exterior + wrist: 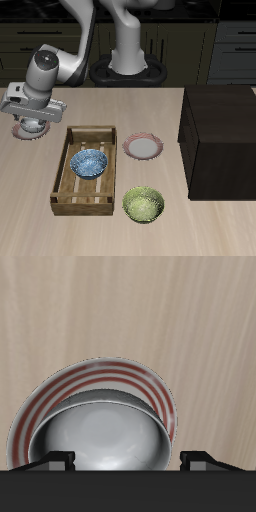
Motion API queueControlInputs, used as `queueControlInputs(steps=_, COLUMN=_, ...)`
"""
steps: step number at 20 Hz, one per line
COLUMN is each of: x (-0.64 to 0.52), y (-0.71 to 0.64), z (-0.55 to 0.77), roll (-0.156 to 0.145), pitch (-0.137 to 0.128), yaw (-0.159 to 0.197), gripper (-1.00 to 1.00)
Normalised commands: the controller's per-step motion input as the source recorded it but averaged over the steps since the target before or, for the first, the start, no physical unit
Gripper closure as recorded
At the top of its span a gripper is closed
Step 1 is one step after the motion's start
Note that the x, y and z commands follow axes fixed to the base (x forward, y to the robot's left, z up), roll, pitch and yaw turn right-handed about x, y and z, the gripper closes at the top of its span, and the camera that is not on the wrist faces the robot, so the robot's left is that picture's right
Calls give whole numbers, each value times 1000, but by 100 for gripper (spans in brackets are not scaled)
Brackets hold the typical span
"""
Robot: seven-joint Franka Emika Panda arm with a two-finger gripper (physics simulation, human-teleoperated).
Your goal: Place the white bowl on the off-center plate and place the green bowl on top of the wooden shelf
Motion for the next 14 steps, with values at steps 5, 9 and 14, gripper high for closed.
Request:
queueControlInputs(steps=5, x=-32, y=78, z=301, roll=-7, pitch=-48, yaw=-7, gripper=-100)
queueControlInputs(steps=9, x=-21, y=152, z=407, roll=6, pitch=-69, yaw=-7, gripper=-100)
queueControlInputs(steps=14, x=-22, y=148, z=425, roll=-25, pitch=-58, yaw=-16, gripper=-100)
